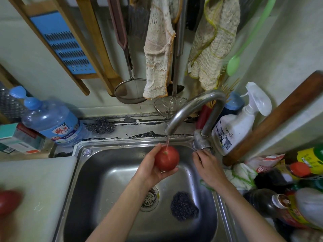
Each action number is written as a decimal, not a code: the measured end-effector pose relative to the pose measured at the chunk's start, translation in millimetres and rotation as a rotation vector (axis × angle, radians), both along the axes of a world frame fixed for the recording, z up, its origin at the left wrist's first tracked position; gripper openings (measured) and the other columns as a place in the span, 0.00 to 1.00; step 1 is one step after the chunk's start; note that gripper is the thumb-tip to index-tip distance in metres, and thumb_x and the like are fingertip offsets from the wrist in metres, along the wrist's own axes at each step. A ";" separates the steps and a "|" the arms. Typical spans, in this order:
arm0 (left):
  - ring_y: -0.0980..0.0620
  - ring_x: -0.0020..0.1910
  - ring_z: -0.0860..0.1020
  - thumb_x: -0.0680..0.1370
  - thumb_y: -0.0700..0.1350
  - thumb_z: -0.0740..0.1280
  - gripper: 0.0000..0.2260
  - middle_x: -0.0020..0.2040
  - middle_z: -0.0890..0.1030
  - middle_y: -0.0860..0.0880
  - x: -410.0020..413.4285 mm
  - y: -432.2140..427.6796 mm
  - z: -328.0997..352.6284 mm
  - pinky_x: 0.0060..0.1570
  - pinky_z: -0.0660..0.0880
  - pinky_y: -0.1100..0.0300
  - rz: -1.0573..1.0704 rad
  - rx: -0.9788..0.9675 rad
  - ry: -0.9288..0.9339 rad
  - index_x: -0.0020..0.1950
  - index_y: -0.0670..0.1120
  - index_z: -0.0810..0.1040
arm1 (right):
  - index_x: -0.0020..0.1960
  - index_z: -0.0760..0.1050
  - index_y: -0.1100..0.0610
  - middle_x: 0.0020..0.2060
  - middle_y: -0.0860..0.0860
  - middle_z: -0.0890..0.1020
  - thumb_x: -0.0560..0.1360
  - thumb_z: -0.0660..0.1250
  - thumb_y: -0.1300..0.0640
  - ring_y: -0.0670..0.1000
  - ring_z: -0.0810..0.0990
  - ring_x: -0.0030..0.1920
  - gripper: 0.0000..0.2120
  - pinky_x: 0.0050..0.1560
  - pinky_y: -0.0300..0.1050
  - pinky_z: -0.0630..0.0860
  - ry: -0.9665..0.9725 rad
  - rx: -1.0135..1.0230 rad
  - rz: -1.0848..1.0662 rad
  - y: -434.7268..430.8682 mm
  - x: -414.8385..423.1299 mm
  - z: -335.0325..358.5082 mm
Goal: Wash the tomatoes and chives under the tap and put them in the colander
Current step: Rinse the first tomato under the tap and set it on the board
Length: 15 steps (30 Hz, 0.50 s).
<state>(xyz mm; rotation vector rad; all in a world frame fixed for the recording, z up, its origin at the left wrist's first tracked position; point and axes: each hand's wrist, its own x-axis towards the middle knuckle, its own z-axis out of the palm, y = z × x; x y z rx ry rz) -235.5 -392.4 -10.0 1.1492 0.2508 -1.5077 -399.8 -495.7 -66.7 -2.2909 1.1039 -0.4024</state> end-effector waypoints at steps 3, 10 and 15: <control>0.42 0.45 0.81 0.77 0.53 0.66 0.11 0.51 0.81 0.41 -0.5 -1.1 1.4 0.36 0.81 0.49 -0.003 -0.004 0.005 0.53 0.48 0.77 | 0.43 0.74 0.58 0.38 0.51 0.76 0.80 0.55 0.53 0.50 0.75 0.36 0.14 0.40 0.50 0.75 0.005 -0.008 -0.008 0.3 2.0 0.4; 0.39 0.47 0.81 0.76 0.55 0.66 0.16 0.54 0.80 0.38 1.9 0.2 0.8 0.30 0.81 0.52 0.005 0.007 0.024 0.57 0.46 0.74 | 0.42 0.74 0.58 0.37 0.50 0.75 0.77 0.51 0.49 0.48 0.75 0.35 0.17 0.39 0.51 0.76 -0.005 -0.017 -0.007 2.0 1.0 0.6; 0.38 0.45 0.81 0.75 0.56 0.66 0.16 0.52 0.80 0.37 3.4 0.3 -1.1 0.31 0.81 0.51 0.026 0.001 0.039 0.55 0.46 0.73 | 0.46 0.75 0.56 0.40 0.49 0.77 0.78 0.53 0.47 0.48 0.76 0.36 0.16 0.36 0.47 0.75 0.111 -0.049 -0.019 5.6 1.6 11.7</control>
